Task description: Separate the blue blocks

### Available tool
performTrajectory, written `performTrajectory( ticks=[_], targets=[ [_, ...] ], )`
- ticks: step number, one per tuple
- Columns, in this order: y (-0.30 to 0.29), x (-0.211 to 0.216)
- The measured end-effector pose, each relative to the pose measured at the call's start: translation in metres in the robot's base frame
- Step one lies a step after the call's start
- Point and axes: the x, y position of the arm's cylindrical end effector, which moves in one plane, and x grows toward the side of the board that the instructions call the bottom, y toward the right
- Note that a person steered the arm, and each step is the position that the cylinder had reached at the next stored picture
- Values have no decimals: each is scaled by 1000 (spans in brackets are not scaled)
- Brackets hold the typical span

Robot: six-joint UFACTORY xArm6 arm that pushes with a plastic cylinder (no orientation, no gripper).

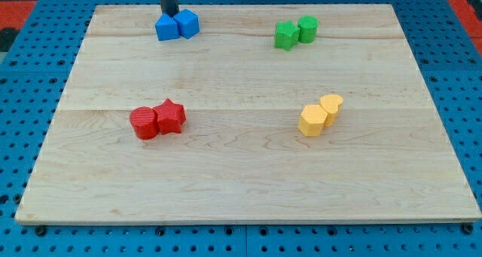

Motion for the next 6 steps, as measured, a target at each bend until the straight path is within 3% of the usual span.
performTrajectory(
  ticks=[2,3,4,5,6],
  targets=[
    [40,-19],
    [-11,-10],
    [-7,-9],
    [-28,27],
    [-4,25]
  ],
)
